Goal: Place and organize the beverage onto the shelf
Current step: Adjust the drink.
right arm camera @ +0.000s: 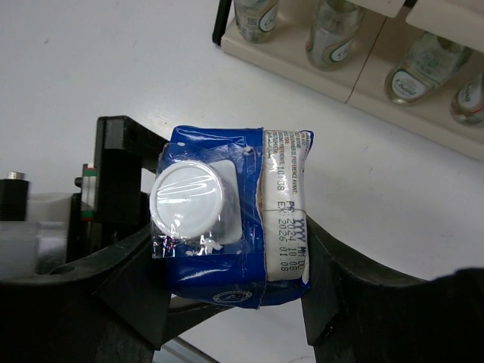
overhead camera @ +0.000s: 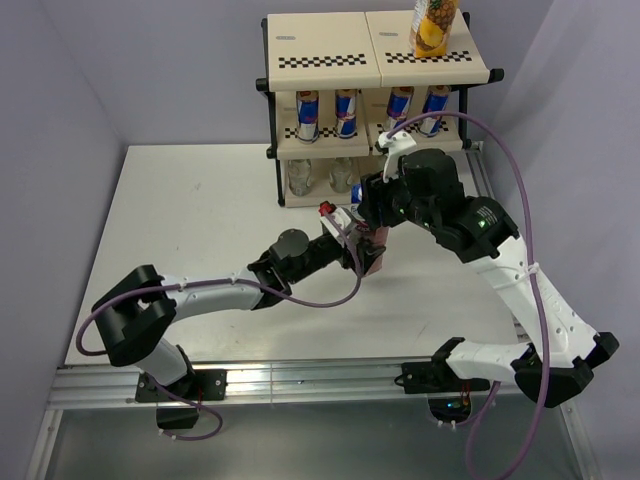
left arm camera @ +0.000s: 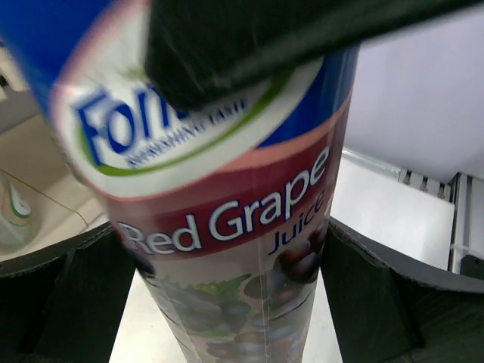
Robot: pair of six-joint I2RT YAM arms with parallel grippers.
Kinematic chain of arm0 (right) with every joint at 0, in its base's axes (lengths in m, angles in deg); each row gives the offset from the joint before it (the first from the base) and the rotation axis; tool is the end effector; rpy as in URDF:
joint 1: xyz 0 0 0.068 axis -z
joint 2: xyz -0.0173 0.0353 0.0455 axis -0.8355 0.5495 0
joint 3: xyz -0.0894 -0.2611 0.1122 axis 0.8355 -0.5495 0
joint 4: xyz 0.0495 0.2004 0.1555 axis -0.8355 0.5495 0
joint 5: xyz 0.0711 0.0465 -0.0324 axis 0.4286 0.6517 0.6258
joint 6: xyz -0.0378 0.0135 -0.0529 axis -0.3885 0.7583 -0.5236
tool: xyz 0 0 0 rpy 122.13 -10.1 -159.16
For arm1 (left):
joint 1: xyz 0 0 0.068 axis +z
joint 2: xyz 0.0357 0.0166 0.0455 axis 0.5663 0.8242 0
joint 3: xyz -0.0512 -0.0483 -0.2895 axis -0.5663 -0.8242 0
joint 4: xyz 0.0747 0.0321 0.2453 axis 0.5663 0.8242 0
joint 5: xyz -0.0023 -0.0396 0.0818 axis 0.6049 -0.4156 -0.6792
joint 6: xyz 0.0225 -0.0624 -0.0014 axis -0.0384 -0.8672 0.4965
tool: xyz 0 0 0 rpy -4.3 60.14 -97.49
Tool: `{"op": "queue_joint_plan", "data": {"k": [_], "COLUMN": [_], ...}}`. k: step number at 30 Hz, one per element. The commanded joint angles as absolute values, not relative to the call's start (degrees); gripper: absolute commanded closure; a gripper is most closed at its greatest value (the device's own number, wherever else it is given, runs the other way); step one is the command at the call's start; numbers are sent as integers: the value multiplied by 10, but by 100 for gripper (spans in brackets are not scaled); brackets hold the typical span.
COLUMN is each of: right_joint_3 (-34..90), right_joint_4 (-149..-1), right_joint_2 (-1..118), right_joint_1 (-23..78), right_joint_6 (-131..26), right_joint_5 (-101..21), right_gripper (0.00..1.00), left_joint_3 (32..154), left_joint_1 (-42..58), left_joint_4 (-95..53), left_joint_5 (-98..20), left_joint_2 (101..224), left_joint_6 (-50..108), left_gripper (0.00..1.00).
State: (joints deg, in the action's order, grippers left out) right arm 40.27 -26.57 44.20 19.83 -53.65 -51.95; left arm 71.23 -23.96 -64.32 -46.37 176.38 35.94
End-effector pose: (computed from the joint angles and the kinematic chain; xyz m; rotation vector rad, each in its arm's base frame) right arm 0.1803 0.1304 0.4615 -0.5217 2.0247 0.3780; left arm 0.1915 -0.3139 0.3114 0.7000 1.3562 -0.9099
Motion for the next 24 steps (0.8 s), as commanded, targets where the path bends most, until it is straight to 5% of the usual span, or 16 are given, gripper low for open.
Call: {"op": "queue_joint_plan", "data": {"k": [1, 8, 13, 17, 18, 19, 24], "right_joint_3": [491, 484, 479, 474, 473, 470, 441], "right_joint_4": [-407, -410, -411, -424, -426, -431, -469], "right_joint_2": [396, 390, 396, 389, 386, 383, 352], "right_joint_1": [187, 178, 171, 171, 171, 171, 171], "right_joint_6": [-560, -571, -578, -576, -575, -576, -567], "right_joint_5": [-561, -557, -568, -563, -563, -563, -569], "right_gripper": [98, 98, 97, 92, 86, 82, 33], "left_joint_3": [745, 768, 784, 802, 805, 809, 851], "left_joint_1": [-254, -256, -256, -256, -256, -256, -256], "left_joint_4": [-616, -591, -585, -570, -565, -561, -510], "left_joint_5": [-472, -502, -495, -502, -506, -516, -549], "left_joint_2": [1777, 1796, 1797, 1795, 1793, 1792, 1770], "left_joint_6": [377, 372, 366, 365, 362, 359, 351], "left_gripper": [1, 3, 15, 69, 89, 97, 100]}}
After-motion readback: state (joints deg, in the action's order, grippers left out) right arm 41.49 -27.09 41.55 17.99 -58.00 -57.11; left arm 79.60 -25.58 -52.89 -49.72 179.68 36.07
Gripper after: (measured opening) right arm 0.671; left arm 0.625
